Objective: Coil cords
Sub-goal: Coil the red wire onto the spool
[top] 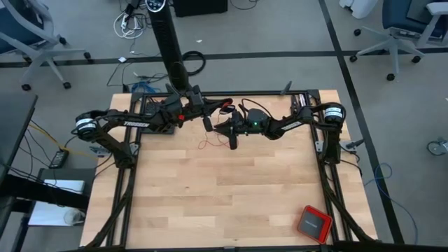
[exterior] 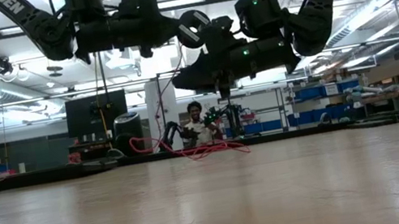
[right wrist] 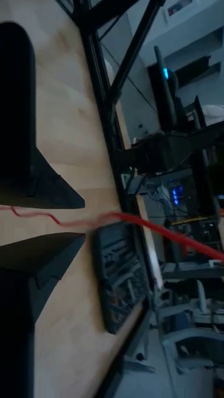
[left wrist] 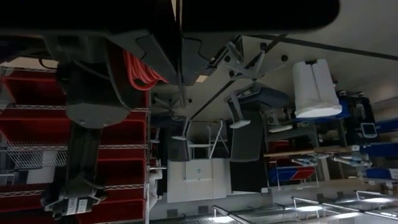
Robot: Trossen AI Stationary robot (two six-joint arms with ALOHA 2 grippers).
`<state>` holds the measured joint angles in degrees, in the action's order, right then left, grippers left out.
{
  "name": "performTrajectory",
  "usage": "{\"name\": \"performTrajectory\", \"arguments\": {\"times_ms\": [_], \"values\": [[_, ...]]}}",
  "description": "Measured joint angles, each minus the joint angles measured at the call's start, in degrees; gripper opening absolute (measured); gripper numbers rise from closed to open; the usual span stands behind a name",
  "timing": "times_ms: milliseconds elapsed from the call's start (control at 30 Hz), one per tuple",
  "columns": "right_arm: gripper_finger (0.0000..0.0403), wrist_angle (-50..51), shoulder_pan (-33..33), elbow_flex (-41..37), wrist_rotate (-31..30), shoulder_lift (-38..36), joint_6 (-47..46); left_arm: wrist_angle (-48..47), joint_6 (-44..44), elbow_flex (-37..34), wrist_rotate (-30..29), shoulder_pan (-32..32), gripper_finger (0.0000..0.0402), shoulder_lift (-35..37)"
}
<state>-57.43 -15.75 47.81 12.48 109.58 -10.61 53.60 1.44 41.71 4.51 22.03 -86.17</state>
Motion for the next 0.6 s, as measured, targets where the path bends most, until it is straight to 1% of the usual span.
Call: {"name": "performTrajectory", "arguments": {"times_ms": [167, 333, 600], "values": [[0.0072, -1.22, -0.10, 0.00, -1.21, 0.00, 1.32, 0.19, 0.28, 0.00, 0.01, -0.15, 0.0006, 0.00], [0.0070, -3.37, -0.06, 0.00, -1.05, 0.00, 1.68, 0.13, 0.45, 0.00, -0.02, -0.15, 0.0006, 0.00], [0.0066, -2.89, -0.06, 0.00, 0.20, 0.00, 1.75, 0.08, 0.47, 0.00, 0.00, -0.14, 0.0006, 0.00]]}}
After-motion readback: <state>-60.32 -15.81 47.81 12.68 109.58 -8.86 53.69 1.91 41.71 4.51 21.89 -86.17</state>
